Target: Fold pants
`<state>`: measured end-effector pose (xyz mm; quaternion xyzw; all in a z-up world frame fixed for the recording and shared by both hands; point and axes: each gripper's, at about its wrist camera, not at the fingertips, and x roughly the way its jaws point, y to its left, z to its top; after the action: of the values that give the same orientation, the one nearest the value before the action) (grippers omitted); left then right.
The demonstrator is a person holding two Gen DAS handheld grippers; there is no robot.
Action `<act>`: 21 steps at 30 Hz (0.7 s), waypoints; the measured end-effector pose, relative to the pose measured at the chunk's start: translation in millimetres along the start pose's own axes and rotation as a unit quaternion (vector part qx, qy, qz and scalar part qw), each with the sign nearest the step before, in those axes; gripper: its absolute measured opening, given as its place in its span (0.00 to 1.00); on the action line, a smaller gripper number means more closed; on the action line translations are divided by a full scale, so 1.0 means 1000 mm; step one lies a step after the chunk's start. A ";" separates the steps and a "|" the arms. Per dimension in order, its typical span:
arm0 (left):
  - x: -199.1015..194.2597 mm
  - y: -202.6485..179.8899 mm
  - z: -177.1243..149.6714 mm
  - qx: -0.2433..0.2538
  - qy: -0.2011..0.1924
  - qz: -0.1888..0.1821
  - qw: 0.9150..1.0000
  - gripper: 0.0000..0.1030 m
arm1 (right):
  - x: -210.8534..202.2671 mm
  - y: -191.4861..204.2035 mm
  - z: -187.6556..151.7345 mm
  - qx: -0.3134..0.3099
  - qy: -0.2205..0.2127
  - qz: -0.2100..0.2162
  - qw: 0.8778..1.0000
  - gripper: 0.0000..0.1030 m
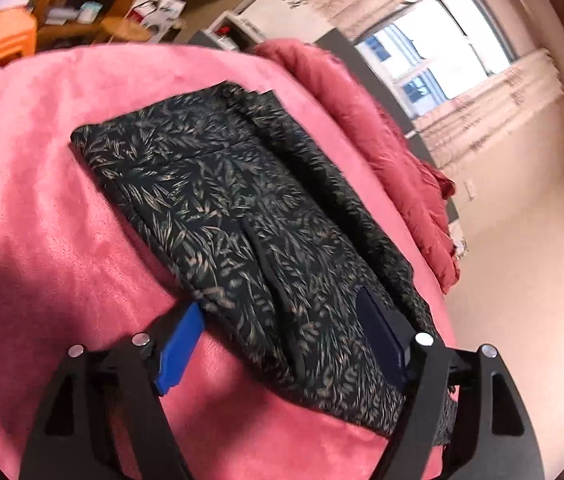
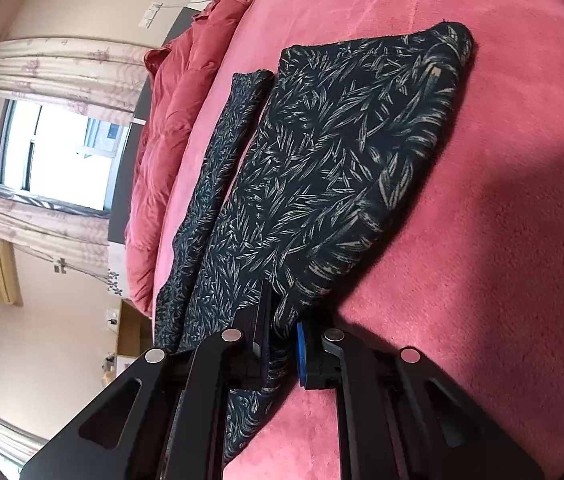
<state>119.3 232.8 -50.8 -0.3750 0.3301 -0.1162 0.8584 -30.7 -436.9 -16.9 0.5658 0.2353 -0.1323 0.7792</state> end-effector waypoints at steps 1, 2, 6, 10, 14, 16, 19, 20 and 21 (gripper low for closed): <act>-0.002 0.007 0.000 -0.011 0.001 -0.006 1.000 0.64 | 0.000 -0.001 0.000 0.002 0.000 0.001 1.000 0.09; -0.002 0.014 0.001 -0.027 0.003 -0.010 1.000 0.61 | 0.000 -0.002 0.000 0.004 0.001 0.001 1.000 0.09; -0.010 0.024 0.019 -0.039 -0.011 -0.021 0.999 0.49 | 0.001 -0.004 0.001 0.009 0.002 0.005 1.000 0.09; 0.001 0.017 0.029 0.006 0.031 0.005 0.999 0.49 | 0.002 -0.007 0.003 0.014 0.003 0.006 1.000 0.09; 0.010 0.029 0.029 -0.026 0.038 0.016 0.999 0.53 | 0.001 -0.009 0.003 0.013 0.004 0.005 1.000 0.09; 0.011 0.024 0.028 -0.018 0.030 0.028 0.999 0.53 | 0.001 -0.007 0.003 0.010 0.004 0.003 1.000 0.09; 0.016 0.017 0.029 0.001 0.025 0.071 0.997 0.31 | 0.006 0.001 0.005 -0.017 0.003 -0.020 1.000 0.09; 0.018 0.018 0.031 -0.003 0.020 0.096 0.995 0.21 | 0.008 0.006 0.006 -0.031 0.000 -0.026 0.999 0.09; 0.018 0.021 0.032 -0.009 0.019 0.109 0.994 0.08 | 0.009 0.010 0.007 -0.046 -0.001 -0.030 0.998 0.09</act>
<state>152.5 257.3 -58.0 -0.3427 0.3862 -0.0263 0.8560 -17.3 -439.4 -11.6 0.5217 0.2572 -0.1448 0.8005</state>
